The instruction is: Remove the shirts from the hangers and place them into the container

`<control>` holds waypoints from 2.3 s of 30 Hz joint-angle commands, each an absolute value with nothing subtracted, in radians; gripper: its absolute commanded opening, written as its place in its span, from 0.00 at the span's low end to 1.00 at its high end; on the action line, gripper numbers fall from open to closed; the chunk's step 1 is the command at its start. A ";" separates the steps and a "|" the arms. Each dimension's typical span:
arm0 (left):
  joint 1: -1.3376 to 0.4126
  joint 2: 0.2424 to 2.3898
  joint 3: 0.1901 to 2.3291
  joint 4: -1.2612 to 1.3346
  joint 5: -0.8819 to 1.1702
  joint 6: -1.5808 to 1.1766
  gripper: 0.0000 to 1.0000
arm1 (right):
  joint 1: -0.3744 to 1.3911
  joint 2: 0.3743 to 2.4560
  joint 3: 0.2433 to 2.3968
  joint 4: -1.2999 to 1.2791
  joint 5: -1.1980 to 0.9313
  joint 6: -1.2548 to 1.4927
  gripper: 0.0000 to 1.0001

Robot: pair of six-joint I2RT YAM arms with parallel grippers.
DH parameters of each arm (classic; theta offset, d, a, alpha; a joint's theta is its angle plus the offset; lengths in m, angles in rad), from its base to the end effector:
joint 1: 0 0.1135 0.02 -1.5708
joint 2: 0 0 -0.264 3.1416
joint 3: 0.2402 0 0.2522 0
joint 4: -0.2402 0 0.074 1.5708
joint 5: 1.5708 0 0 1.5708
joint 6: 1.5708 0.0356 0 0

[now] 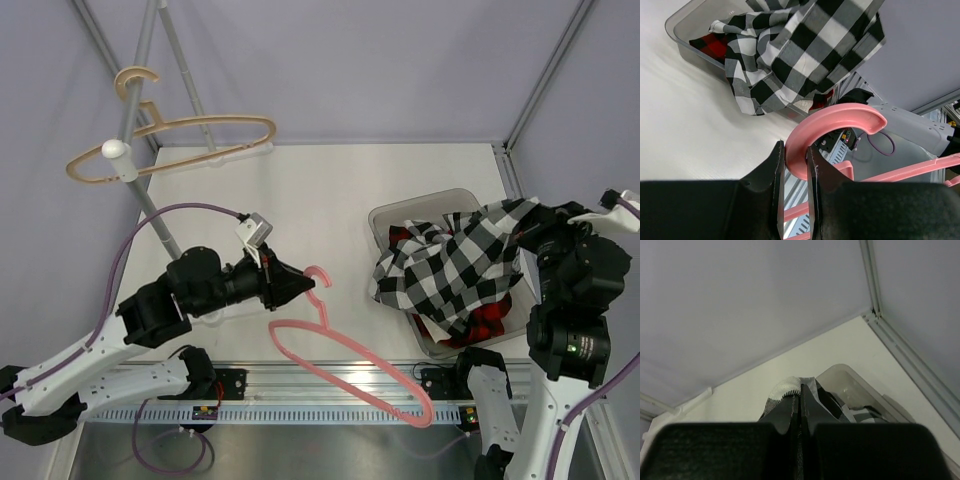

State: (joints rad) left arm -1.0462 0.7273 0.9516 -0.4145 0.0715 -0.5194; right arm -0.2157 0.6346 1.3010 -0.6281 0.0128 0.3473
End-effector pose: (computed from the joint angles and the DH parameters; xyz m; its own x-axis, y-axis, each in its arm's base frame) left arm 0.0758 -0.1361 0.3813 -0.5282 -0.0758 -0.8458 0.7330 0.4622 -0.4991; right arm 0.0706 -0.0159 0.4728 0.1123 0.3238 -0.9394 0.2003 0.9186 0.3406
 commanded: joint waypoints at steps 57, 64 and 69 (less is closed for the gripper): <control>-1.045 1.129 1.390 -0.554 -0.385 -0.241 0.00 | 0.071 0.651 1.030 -0.554 -0.989 0.399 0.93; -1.045 1.126 1.471 -0.589 -0.410 -0.192 0.00 | 0.069 0.557 0.977 -0.546 -0.985 0.436 0.80; -1.045 1.126 1.494 -0.601 -0.419 -0.184 0.00 | 0.071 0.502 1.000 -0.626 -0.973 0.410 0.76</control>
